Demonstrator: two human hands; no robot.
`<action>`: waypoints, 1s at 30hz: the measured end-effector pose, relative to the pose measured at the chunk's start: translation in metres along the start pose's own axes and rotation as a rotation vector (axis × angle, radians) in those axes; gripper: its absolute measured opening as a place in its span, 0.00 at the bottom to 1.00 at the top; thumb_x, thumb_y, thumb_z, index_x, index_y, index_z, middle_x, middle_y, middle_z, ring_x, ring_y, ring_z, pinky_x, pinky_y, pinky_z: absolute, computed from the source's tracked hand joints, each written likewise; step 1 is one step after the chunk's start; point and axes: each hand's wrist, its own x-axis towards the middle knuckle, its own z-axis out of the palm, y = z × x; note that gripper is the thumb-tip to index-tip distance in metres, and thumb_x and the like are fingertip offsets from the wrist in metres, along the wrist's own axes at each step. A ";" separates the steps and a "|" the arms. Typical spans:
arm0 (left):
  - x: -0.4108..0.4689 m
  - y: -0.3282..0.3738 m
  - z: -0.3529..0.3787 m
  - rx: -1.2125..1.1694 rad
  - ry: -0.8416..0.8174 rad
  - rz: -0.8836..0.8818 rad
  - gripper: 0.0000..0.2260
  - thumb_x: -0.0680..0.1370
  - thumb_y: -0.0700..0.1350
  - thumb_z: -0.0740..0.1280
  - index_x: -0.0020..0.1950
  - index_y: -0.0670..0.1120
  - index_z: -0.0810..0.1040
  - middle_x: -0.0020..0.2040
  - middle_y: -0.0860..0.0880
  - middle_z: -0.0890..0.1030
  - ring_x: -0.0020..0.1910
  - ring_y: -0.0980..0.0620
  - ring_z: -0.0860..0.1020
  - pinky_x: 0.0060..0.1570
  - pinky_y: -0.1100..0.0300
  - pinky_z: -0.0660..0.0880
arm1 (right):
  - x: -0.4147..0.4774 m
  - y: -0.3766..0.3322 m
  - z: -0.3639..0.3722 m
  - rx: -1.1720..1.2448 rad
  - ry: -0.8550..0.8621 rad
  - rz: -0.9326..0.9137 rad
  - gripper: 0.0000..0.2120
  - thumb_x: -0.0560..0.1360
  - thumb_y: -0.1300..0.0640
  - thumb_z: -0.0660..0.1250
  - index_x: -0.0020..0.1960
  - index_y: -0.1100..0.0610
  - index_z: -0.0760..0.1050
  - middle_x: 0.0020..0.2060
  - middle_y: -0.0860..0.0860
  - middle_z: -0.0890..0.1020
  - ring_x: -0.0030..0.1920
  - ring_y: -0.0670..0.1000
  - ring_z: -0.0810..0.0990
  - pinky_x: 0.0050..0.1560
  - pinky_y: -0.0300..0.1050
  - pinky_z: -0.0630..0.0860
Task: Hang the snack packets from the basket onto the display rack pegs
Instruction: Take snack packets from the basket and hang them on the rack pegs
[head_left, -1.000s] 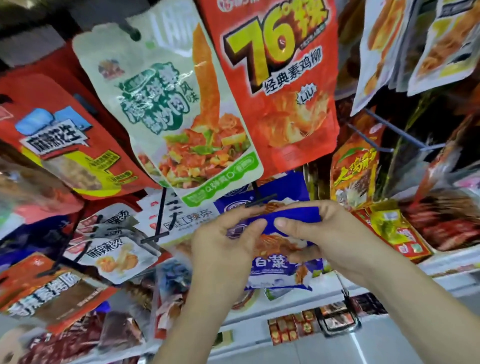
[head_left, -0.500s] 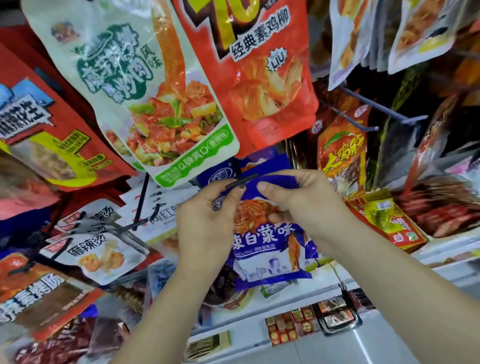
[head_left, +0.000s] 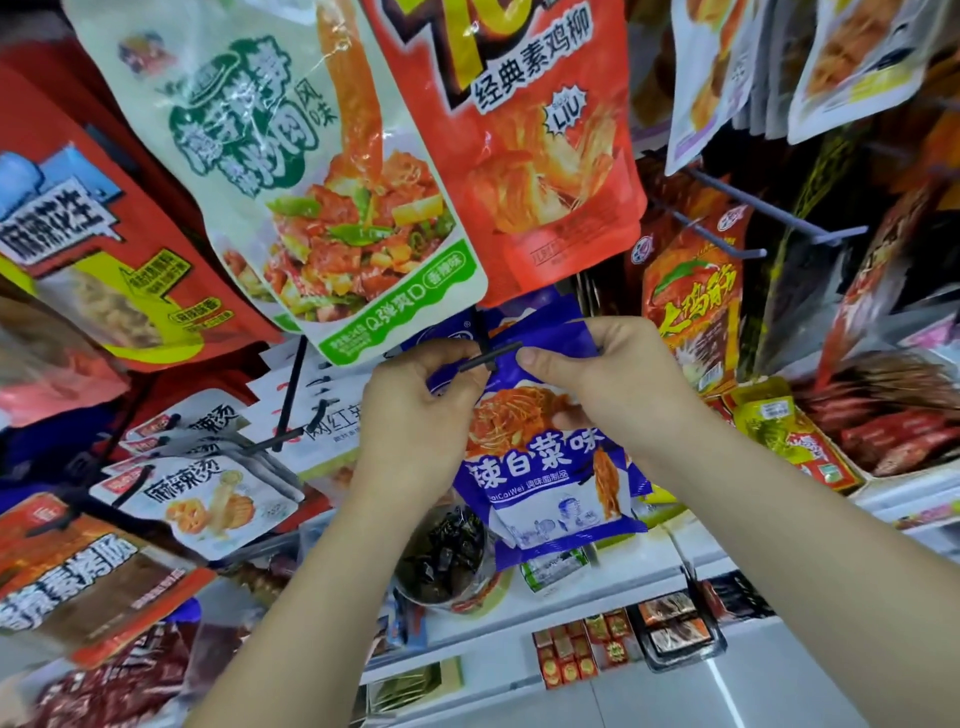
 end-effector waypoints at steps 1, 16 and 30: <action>0.000 0.000 0.000 0.038 -0.002 0.035 0.09 0.78 0.44 0.68 0.57 0.47 0.82 0.50 0.52 0.83 0.49 0.55 0.81 0.50 0.61 0.78 | 0.000 0.001 -0.001 0.001 0.011 -0.003 0.05 0.73 0.58 0.73 0.48 0.59 0.83 0.32 0.48 0.82 0.26 0.41 0.78 0.26 0.37 0.75; -0.074 -0.043 0.021 0.502 0.280 0.277 0.34 0.63 0.43 0.81 0.64 0.53 0.70 0.57 0.45 0.68 0.55 0.47 0.68 0.50 0.57 0.69 | 0.014 0.031 -0.024 -0.364 0.030 -0.006 0.51 0.57 0.42 0.81 0.73 0.43 0.57 0.64 0.48 0.73 0.59 0.55 0.79 0.50 0.59 0.81; -0.030 -0.062 0.075 0.382 0.018 0.072 0.47 0.71 0.52 0.75 0.77 0.62 0.43 0.71 0.42 0.62 0.58 0.41 0.77 0.49 0.51 0.75 | 0.032 0.044 -0.033 -0.235 -0.071 0.018 0.21 0.75 0.57 0.71 0.62 0.44 0.67 0.54 0.47 0.82 0.49 0.48 0.83 0.46 0.53 0.83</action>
